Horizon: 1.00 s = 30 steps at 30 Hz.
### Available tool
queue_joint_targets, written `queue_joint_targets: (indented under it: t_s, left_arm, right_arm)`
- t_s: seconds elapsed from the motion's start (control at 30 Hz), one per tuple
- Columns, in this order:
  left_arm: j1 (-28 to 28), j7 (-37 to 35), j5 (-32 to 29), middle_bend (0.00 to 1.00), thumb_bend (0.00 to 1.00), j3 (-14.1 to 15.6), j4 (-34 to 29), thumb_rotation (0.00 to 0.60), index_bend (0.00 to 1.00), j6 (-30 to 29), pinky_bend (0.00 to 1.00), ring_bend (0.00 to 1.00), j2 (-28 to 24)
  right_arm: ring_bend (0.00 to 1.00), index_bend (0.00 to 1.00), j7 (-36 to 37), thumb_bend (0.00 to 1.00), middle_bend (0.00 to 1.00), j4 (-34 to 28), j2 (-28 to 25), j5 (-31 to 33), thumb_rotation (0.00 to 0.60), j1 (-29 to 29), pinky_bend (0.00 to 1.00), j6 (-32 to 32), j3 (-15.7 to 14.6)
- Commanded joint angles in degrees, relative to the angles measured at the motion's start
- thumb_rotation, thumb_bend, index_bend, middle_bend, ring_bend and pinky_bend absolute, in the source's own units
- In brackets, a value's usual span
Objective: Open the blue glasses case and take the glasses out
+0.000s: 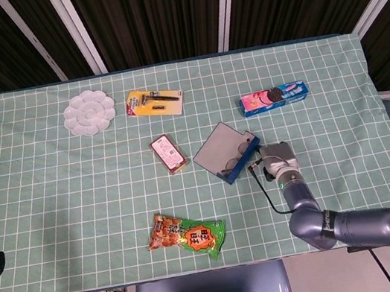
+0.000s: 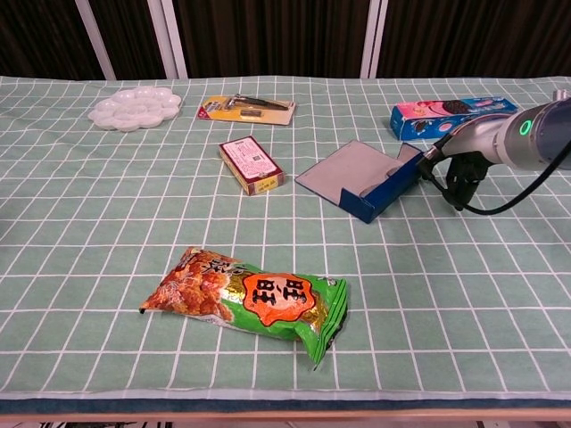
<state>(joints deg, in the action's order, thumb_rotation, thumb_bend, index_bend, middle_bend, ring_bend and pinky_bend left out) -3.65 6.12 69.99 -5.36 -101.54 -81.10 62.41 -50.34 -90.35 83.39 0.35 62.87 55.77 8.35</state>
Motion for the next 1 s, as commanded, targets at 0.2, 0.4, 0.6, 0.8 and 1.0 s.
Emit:
queue_joint_targets:
  t_s: [0.2,0.4,0.6,0.8,1.0]
  left_arm:
    - [0.02,-0.09,0.05,0.0,0.39,0.01,0.04,0.6,0.07,0.0,0.0,0.0,-0.03]
    - [0.03,-0.23,0.14,0.0,0.39,0.05,0.1,0.6,0.07,0.03,0.0,0.0,-0.09]
    - [0.0,-0.31,0.11,0.0,0.39,0.06,0.12,0.6,0.07,0.15,0.0,0.0,-0.11]
    - [0.01,-0.32,0.08,0.0,0.39,0.08,0.09,0.6,0.07,0.2,0.0,0.0,-0.13]
    - [-0.02,-0.34,0.05,0.0,0.39,0.09,0.07,0.6,0.07,0.28,0.0,0.0,-0.17]
  right_arm:
    - [0.28,0.01,-0.09,0.7,0.54,3.51,2.62,0.31,0.6,1.54,0.17,-1.18,1.48]
    - [0.28,0.01,-0.08,0.71,0.54,7.71,5.04,0.21,0.6,2.45,0.17,-1.28,2.48]
    - [0.28,0.01,-1.07,0.71,0.54,11.64,6.55,0.92,0.6,3.38,0.17,-2.89,3.21]
    - [0.28,0.01,-1.78,0.71,0.53,15.33,8.11,0.32,0.6,4.31,0.17,-4.04,3.89]
    - [0.28,0.01,-2.64,0.71,0.52,17.85,9.75,-1.33,0.6,5.2,0.17,-4.16,4.1]
